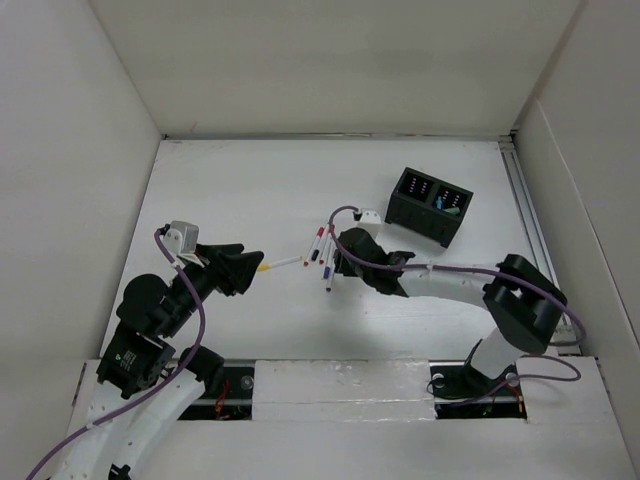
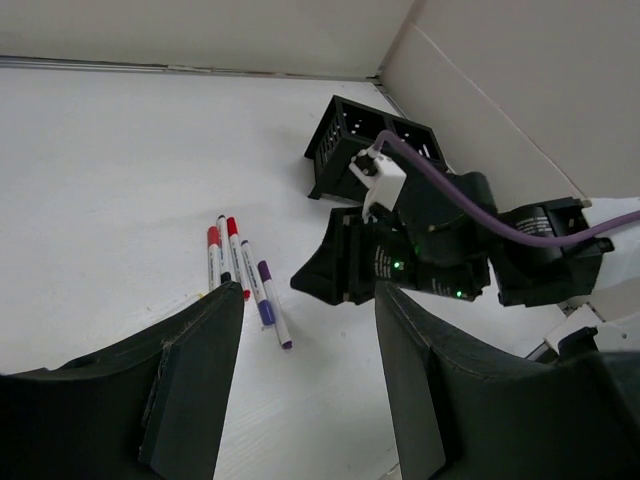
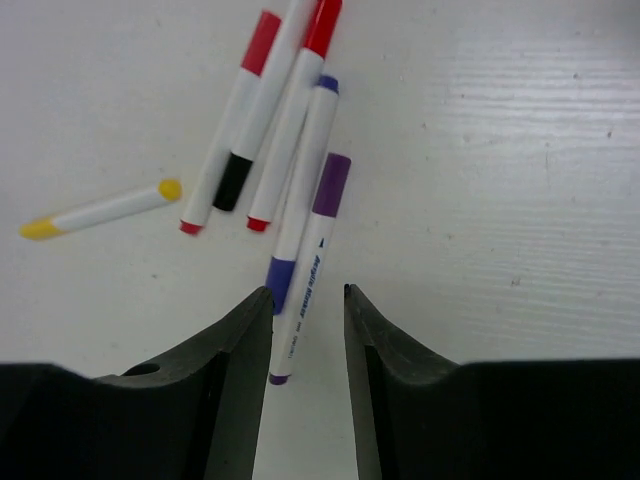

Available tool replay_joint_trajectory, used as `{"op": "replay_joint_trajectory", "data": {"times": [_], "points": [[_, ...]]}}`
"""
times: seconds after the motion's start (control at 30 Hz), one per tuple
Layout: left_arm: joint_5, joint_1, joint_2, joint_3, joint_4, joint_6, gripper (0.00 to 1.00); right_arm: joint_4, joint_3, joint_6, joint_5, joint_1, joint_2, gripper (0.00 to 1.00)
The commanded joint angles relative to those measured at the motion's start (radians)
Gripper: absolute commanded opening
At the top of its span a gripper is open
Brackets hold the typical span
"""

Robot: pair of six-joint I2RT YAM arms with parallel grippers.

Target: Organize the desk

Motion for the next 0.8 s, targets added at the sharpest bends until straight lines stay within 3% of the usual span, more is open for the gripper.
{"op": "replay_joint_trajectory", "data": {"times": [0.0,0.47,0.77], "points": [[0.021,0.004,-0.003,-0.011,0.042,0.012,0.52,-0.01,0.064,0.016,0.066,0.027,0.042,0.4],[0.018,0.004,-0.017,-0.011,0.047,0.014,0.52,-0.047,0.177,0.024,0.092,0.036,0.251,0.39],[0.034,0.004,-0.019,-0.013,0.046,0.014,0.52,-0.078,0.181,0.053,0.152,0.036,0.275,0.3]]}}
